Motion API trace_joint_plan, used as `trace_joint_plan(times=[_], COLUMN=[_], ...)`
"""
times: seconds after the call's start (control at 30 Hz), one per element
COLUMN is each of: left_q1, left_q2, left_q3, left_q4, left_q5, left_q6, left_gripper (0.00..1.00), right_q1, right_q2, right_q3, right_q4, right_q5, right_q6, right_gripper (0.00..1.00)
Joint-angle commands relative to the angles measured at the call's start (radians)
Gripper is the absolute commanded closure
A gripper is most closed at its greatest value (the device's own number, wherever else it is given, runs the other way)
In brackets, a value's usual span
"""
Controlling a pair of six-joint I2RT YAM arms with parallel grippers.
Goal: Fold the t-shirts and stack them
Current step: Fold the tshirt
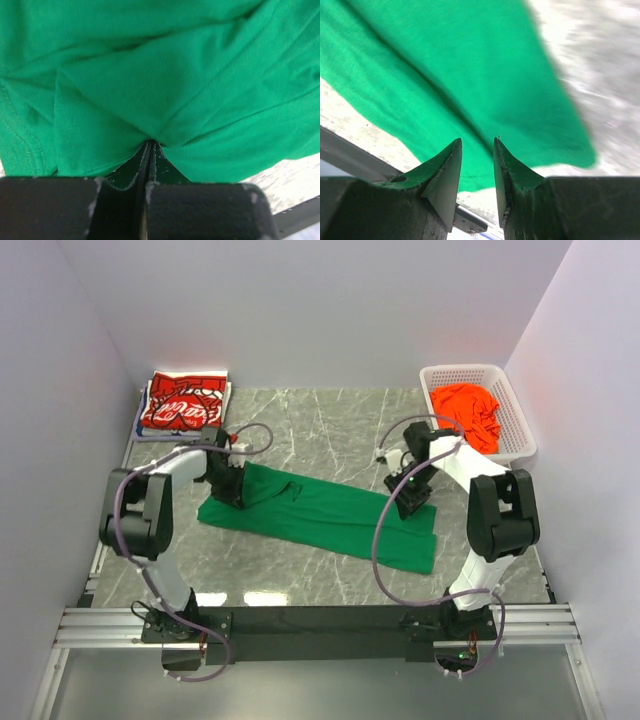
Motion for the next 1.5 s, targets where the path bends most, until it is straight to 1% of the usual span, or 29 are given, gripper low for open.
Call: trace_joint_plan(times=[0.0, 0.03, 0.1, 0.13, 0.2, 0.23, 0.3, 0.33, 0.4, 0.43, 0.5, 0.53, 0.6, 0.63, 0.7, 0.77, 0.9, 1.03, 1.07, 1.1, 1.17, 1.2, 1.27, 1.3, 1.4, 1.47], left_q1=[-0.036, -0.042, -0.050, -0.051, -0.066, -0.073, -0.077, -0.077, -0.071, -0.068, -0.059, -0.056, -0.051, -0.050, -0.050, -0.048, -0.047, -0.047, -0.047, -0.047, -0.048, -0.050, -0.062, -0.066, -0.074, -0.079], left_q2=[0.096, 0.164, 0.234, 0.298, 0.373, 0.456, 0.541, 0.612, 0.673, 0.702, 0.699, 0.658, 0.587, 0.510, 0.410, 0.366, 0.297, 0.257, 0.253, 0.250, 0.253, 0.263, 0.280, 0.298, 0.318, 0.346], left_q3=[0.116, 0.177, 0.252, 0.333, 0.431, 0.556, 0.707, 0.858, 1.005, 1.103, 1.150, 1.126, 1.046, 0.954, 0.835, 0.787, 0.699, 0.622, 0.605, 0.592, 0.558, 0.541, 0.536, 0.539, 0.542, 0.559], left_q4=[0.038, 0.036, 0.028, 0.028, 0.036, 0.027, 0.007, -0.008, -0.031, -0.034, -0.030, -0.018, 0.065, 0.096, 0.151, 0.154, 0.104, 0.113, 0.117, 0.125, 0.134, 0.140, 0.145, 0.143, 0.160, 0.156], left_q5=[-0.123, -0.129, -0.137, -0.135, -0.158, -0.175, -0.193, -0.206, -0.212, -0.207, -0.174, -0.125, -0.108, -0.088, -0.069, -0.034, 0.035, 0.076, 0.086, 0.101, 0.129, 0.148, 0.150, 0.153, 0.169, 0.164], left_q6=[0.016, 0.025, 0.044, 0.053, 0.102, 0.119, 0.152, 0.157, 0.163, 0.157, 0.150, 0.151, 0.139, 0.136, 0.110, 0.084, 0.030, -0.030, -0.077, -0.094, -0.140, -0.151, -0.172, -0.177, -0.194, -0.199], left_gripper=[0.97, 0.97, 0.98, 0.99, 0.99, 0.99, 0.99, 0.99, 0.98, 0.97, 0.94, 0.92, 0.90, 0.89, 0.86, 0.86, 0.86, 0.86, 0.86, 0.87, 0.89, 0.89, 0.89, 0.90, 0.89, 0.89], right_q1=[-0.057, -0.067, -0.077, -0.080, -0.081, -0.081, -0.080, -0.078, -0.063, -0.054, -0.022, -0.009, 0.032, 0.044, 0.083, 0.106, 0.124, 0.158, 0.202, 0.227, 0.320, 0.347, 0.380, 0.425, 0.504, 0.526], right_q2=[-0.033, -0.026, -0.026, -0.032, -0.035, -0.038, -0.024, -0.020, -0.010, -0.006, -0.001, 0.008, 0.022, 0.039, 0.055, 0.088, 0.146, 0.122, 0.109, 0.102, 0.083, 0.080, 0.077, 0.083, 0.097, 0.109], right_q3=[0.060, 0.063, 0.066, 0.065, 0.060, 0.059, 0.065, 0.065, 0.050, 0.040, 0.005, -0.004, -0.027, -0.033, -0.044, -0.049, -0.065, -0.108, -0.124, -0.147, -0.150, -0.138, -0.116, -0.095, -0.082, -0.079], right_q4=[0.002, -0.003, -0.004, -0.003, 0.008, 0.009, -0.004, -0.007, -0.001, 0.002, 0.029, 0.039, 0.063, 0.078, 0.091, 0.097, 0.076, 0.059, 0.059, 0.060, 0.045, 0.039, 0.002, -0.010, -0.012, -0.001], right_q5=[-0.002, 0.005, 0.021, 0.025, 0.041, 0.041, 0.015, 0.007, -0.017, -0.022, -0.024, -0.025, -0.027, -0.031, -0.040, -0.051, -0.074, -0.116, -0.144, -0.148, -0.149, -0.190, -0.267, -0.312, -0.341, -0.353], right_q6=[-0.003, -0.011, -0.017, -0.022, -0.028, -0.028, -0.029, -0.026, -0.017, -0.015, -0.006, -0.002, 0.012, 0.024, 0.035, 0.047, 0.043, 0.038, 0.040, 0.041, 0.046, 0.047, 0.046, 0.044, 0.055, 0.072], right_gripper=[0.61, 0.61, 0.61, 0.61, 0.61, 0.61, 0.61, 0.61, 0.61, 0.61, 0.61, 0.61, 0.61, 0.61, 0.61, 0.61, 0.62, 0.63, 0.62, 0.63, 0.63, 0.63, 0.62, 0.62, 0.62, 0.62])
